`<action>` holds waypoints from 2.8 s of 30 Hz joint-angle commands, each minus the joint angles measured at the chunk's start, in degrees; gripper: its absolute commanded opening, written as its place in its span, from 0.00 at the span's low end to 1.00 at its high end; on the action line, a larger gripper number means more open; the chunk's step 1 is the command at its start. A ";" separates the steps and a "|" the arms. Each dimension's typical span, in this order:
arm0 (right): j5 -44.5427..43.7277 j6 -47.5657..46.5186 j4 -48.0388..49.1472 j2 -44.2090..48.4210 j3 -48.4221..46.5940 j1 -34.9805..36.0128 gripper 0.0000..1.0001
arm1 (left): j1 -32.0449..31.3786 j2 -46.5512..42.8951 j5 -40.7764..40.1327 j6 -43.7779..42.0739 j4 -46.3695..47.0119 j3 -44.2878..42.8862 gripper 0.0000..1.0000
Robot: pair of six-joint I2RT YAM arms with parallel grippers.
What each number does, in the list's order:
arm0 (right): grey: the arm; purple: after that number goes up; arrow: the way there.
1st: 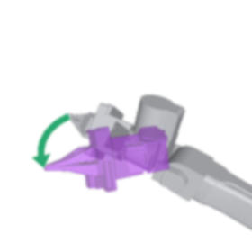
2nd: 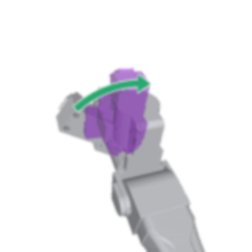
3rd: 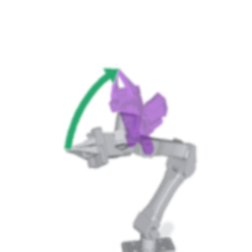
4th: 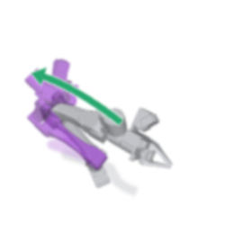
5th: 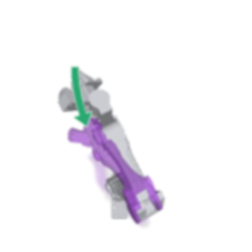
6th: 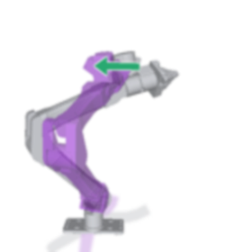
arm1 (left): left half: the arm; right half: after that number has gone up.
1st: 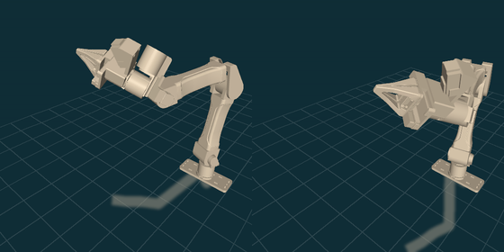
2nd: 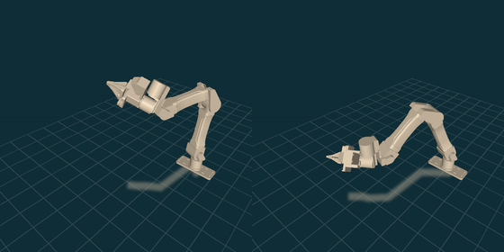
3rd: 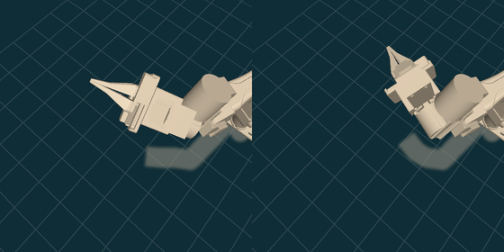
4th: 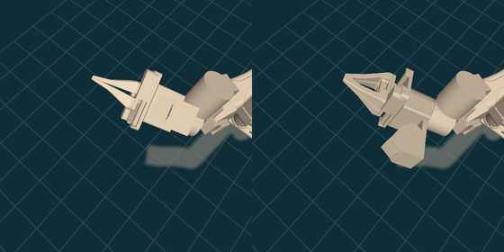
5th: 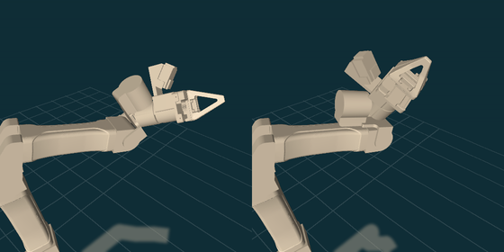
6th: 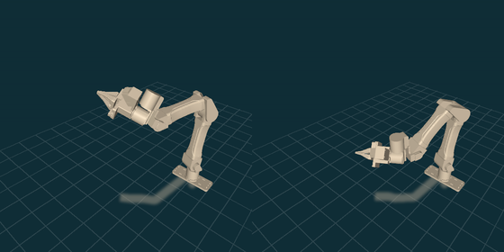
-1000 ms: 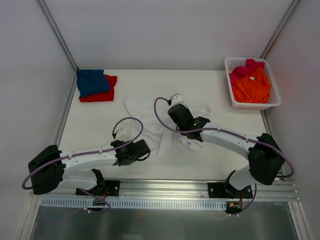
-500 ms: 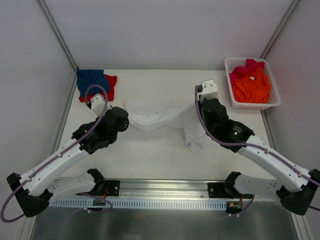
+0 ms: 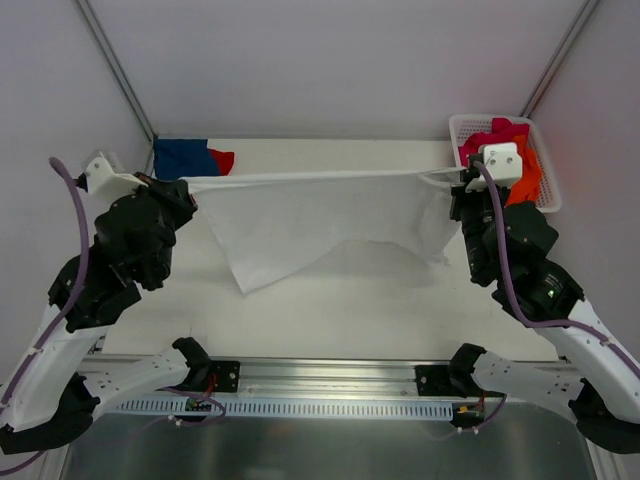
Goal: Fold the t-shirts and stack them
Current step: Flatten the tshirt out
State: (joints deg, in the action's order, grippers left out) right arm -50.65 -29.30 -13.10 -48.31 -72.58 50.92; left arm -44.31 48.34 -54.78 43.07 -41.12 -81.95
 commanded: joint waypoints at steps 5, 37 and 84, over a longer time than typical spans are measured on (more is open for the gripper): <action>-2.96 -12.62 12.57 -0.11 -6.70 -1.78 0.00 | 0.72 1.06 -14.56 -14.75 2.70 -11.03 0.00; 9.33 -11.31 11.54 -16.88 -17.50 -6.26 0.00 | 6.77 19.23 1.95 -31.38 22.23 -21.40 0.00; 19.20 10.49 6.25 -16.74 -1.44 -11.99 0.00 | 36.76 24.73 44.59 -8.97 24.95 3.77 0.00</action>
State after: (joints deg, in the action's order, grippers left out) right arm -27.83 -22.09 -11.73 -69.82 -77.17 36.34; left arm -7.79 77.82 -10.57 30.52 -20.93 -86.87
